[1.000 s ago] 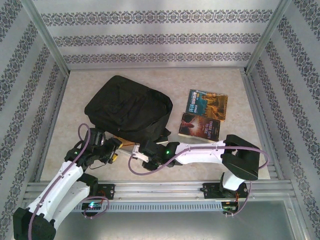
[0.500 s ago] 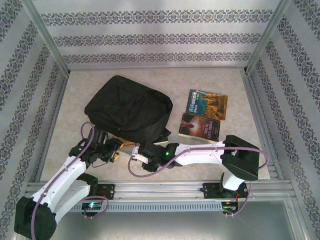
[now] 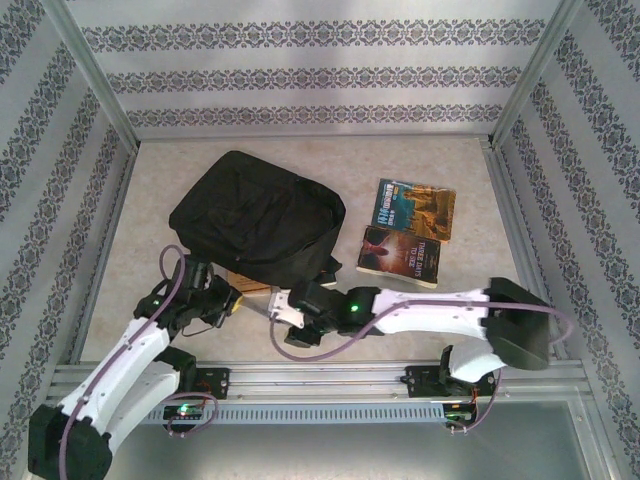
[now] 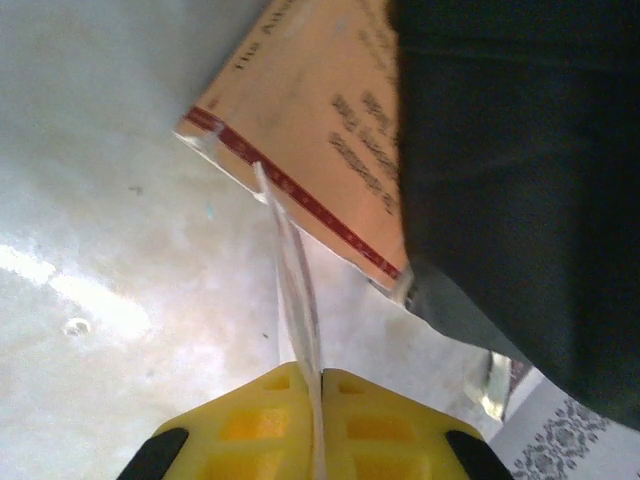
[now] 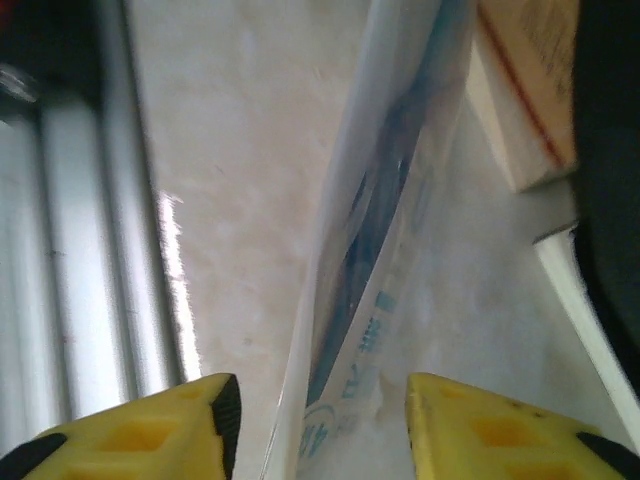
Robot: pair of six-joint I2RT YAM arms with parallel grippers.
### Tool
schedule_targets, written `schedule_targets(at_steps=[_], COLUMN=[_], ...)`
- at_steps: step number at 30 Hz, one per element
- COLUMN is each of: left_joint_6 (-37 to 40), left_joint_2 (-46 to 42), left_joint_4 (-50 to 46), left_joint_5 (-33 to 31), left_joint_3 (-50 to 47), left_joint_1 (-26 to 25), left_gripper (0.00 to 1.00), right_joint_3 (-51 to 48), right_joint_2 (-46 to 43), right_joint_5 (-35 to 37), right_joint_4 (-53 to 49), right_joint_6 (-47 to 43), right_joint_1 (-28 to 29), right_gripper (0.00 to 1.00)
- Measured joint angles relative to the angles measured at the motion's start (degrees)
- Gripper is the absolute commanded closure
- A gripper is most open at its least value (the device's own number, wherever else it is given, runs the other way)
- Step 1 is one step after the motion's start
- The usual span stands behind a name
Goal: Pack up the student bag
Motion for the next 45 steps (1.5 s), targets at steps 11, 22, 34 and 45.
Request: schedule_targets(at_steps=[11, 22, 34, 45], left_joint_6=[5.5, 0.3, -2.8, -2.8], left_joint_2=[-4.8, -1.3, 0.3, 0.6], left_joint_4=[7.6, 45.7, 59.5, 60.0], left_joint_5=[8.0, 13.0, 11.1, 9.3], left_joint_3=[12.5, 4.9, 2.2, 0.2], left_joint_1=[0.0, 0.0, 0.0, 0.0], left_gripper=[1.00, 1.00, 1.00, 1.00], right_joint_3=[-1.9, -6.7, -19.1, -20.0], right_joint_2=[-22.8, -26.4, -24.3, -20.6], right_joint_5=[-8.2, -6.4, -19.5, -23.5], right_joint_4=[10.1, 13.4, 38.6, 57.9], right_joint_6=[16.1, 38.5, 70.4, 79.3], right_joint_1=[-12.9, -20.4, -30.7, -29.4], right_gripper=[0.29, 0.25, 0.21, 0.40])
